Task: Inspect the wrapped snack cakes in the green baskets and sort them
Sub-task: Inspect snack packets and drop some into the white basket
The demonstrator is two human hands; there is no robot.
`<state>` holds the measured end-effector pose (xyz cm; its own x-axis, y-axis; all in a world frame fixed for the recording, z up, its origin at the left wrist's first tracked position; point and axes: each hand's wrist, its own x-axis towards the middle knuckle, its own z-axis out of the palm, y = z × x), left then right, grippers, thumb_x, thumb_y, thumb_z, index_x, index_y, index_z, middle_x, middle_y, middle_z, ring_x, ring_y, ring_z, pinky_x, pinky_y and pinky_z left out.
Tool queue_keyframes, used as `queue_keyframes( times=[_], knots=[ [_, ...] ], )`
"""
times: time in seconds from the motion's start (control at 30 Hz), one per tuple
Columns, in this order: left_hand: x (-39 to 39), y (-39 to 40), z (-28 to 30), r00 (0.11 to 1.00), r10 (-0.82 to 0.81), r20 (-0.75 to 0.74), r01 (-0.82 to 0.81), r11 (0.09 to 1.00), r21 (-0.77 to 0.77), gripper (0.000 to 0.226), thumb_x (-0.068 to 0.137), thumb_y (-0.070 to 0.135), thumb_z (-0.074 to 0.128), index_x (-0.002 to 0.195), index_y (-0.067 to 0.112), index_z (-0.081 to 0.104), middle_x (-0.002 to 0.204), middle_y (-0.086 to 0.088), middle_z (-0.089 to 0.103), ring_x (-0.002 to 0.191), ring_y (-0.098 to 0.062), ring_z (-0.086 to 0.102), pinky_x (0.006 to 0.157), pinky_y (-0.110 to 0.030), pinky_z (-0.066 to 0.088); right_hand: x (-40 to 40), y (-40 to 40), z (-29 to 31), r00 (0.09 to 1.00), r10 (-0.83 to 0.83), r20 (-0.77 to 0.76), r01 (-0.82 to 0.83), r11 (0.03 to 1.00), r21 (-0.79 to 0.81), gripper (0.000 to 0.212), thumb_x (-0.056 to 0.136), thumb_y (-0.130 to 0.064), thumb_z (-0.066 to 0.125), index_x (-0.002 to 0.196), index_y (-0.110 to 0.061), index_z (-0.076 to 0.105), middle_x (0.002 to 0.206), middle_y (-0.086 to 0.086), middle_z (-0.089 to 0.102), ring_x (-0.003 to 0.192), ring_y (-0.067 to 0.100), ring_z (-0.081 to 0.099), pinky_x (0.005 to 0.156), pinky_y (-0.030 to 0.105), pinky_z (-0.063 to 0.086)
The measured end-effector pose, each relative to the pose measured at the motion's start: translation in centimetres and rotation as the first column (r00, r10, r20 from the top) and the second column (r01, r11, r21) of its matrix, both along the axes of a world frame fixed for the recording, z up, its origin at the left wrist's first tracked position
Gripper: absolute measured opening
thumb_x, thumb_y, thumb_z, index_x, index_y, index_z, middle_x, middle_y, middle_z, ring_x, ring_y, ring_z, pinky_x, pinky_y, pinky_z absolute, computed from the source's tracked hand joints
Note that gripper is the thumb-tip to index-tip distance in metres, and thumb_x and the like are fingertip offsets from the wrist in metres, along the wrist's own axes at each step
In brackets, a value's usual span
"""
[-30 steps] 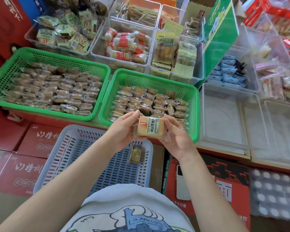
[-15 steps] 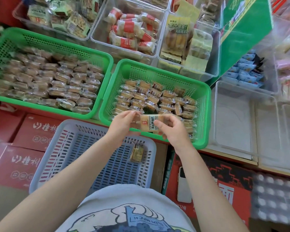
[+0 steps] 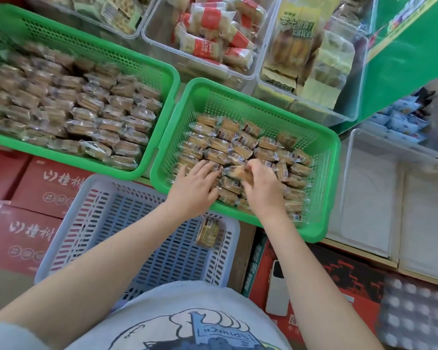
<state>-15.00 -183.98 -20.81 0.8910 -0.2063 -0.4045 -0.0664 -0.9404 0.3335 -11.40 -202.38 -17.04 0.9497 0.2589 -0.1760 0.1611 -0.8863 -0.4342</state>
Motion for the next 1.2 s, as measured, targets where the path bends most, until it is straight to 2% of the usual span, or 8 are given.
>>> queue_keyframes(
  times=[0.17, 0.33, 0.47, 0.63, 0.77, 0.9, 1.03, 1.2],
  knots=[
    [-0.1, -0.2, -0.1, 0.998, 0.033, 0.055, -0.034, 0.999, 0.004, 0.056, 0.105, 0.045, 0.031, 0.155, 0.022, 0.033, 0.166, 0.002, 0.024, 0.154, -0.015, 0.013, 0.122, -0.051, 0.010, 0.4, 1.1, -1.9, 0.995, 0.095, 0.013, -0.095, 0.995, -0.043, 0.030, 0.091, -0.001, 0.062, 0.119, -0.008, 0.056, 0.102, 0.008, 0.063, 0.099, 0.026, 0.051, 0.075, 0.031, 0.037],
    [0.2, -0.5, -0.1, 0.994, 0.063, 0.084, -0.063, 0.998, -0.009, 0.060, 0.102, 0.043, 0.034, 0.158, 0.022, 0.025, 0.162, 0.000, 0.032, 0.150, -0.018, 0.022, 0.120, -0.051, 0.015, 1.2, 1.3, -3.1, 0.990, 0.136, -0.027, -0.138, 0.984, -0.116, 0.035, 0.090, 0.007, 0.056, 0.122, -0.008, 0.053, 0.099, 0.010, 0.064, 0.095, 0.029, 0.051, 0.074, 0.038, 0.044],
    [0.6, -0.8, -0.1, 0.993, -0.014, 0.117, 0.012, 1.000, 0.015, 0.062, 0.101, 0.045, 0.028, 0.160, 0.033, 0.014, 0.167, -0.008, 0.017, 0.153, -0.029, 0.014, 0.121, -0.052, 0.014, 1.1, 0.9, -3.6, 0.972, 0.232, -0.049, -0.237, 0.951, -0.200, 0.034, 0.092, 0.003, 0.050, 0.124, -0.005, 0.060, 0.107, 0.013, 0.063, 0.100, 0.031, 0.051, 0.084, 0.041, 0.046],
    [1.3, -1.5, -0.5, 0.995, -0.049, 0.086, 0.048, 0.999, 0.017, 0.059, 0.104, 0.052, 0.021, 0.160, 0.035, 0.015, 0.169, -0.003, -0.013, 0.155, -0.024, -0.018, 0.123, -0.054, -0.007, 1.7, 0.8, -3.5, 0.982, 0.118, 0.147, -0.105, 0.990, -0.091, 0.012, 0.094, -0.007, 0.058, 0.093, 0.001, 0.067, 0.093, 0.014, 0.052, 0.088, 0.031, 0.050, 0.070, 0.040, 0.046],
    [1.5, -1.6, -0.6, 0.997, -0.062, 0.035, 0.061, 0.998, 0.033, 0.059, 0.104, 0.052, 0.021, 0.159, 0.034, 0.020, 0.169, -0.003, -0.011, 0.154, -0.024, -0.018, 0.123, -0.056, -0.008, 3.9, 1.7, -3.1, 0.995, 0.018, 0.100, -0.003, 0.990, -0.139, 0.017, 0.095, -0.012, 0.061, 0.108, -0.002, 0.060, 0.107, 0.016, 0.056, 0.100, 0.033, 0.054, 0.075, 0.038, 0.047],
    [1.6, -1.7, -0.4, 0.998, -0.052, 0.017, 0.052, 0.998, 0.035, 0.058, 0.103, 0.053, 0.022, 0.159, 0.036, 0.024, 0.169, -0.002, -0.007, 0.155, -0.024, -0.014, 0.123, -0.057, -0.006, 4.9, 2.0, -3.5, 1.000, 0.012, -0.002, -0.012, 0.963, -0.270, 0.019, 0.097, -0.014, 0.059, 0.114, -0.005, 0.054, 0.115, 0.013, 0.053, 0.105, 0.030, 0.052, 0.068, 0.033, 0.040],
    [1.6, -1.6, -0.3, 0.999, -0.050, 0.014, 0.049, 0.998, 0.038, 0.057, 0.103, 0.052, 0.024, 0.158, 0.036, 0.028, 0.170, -0.003, -0.005, 0.156, -0.025, -0.012, 0.123, -0.057, -0.006, 4.9, 1.8, -3.6, 1.000, 0.006, -0.017, -0.011, 0.966, -0.259, 0.013, 0.095, 0.000, 0.050, 0.107, -0.004, 0.055, 0.107, 0.015, 0.050, 0.090, 0.032, 0.051, 0.061, 0.034, 0.032],
    [1.5, -1.6, -0.3, 0.999, -0.042, 0.016, 0.041, 0.998, 0.038, 0.057, 0.102, 0.052, 0.026, 0.157, 0.036, 0.029, 0.170, -0.003, -0.004, 0.156, -0.026, -0.011, 0.124, -0.057, -0.007, 4.7, 1.2, -2.5, 0.994, -0.074, -0.082, 0.066, 0.993, -0.099, 0.008, 0.104, -0.010, 0.039, 0.099, -0.007, 0.045, 0.099, 0.009, 0.043, 0.063, 0.018, 0.040, 0.054, 0.033, 0.029]
  ],
)
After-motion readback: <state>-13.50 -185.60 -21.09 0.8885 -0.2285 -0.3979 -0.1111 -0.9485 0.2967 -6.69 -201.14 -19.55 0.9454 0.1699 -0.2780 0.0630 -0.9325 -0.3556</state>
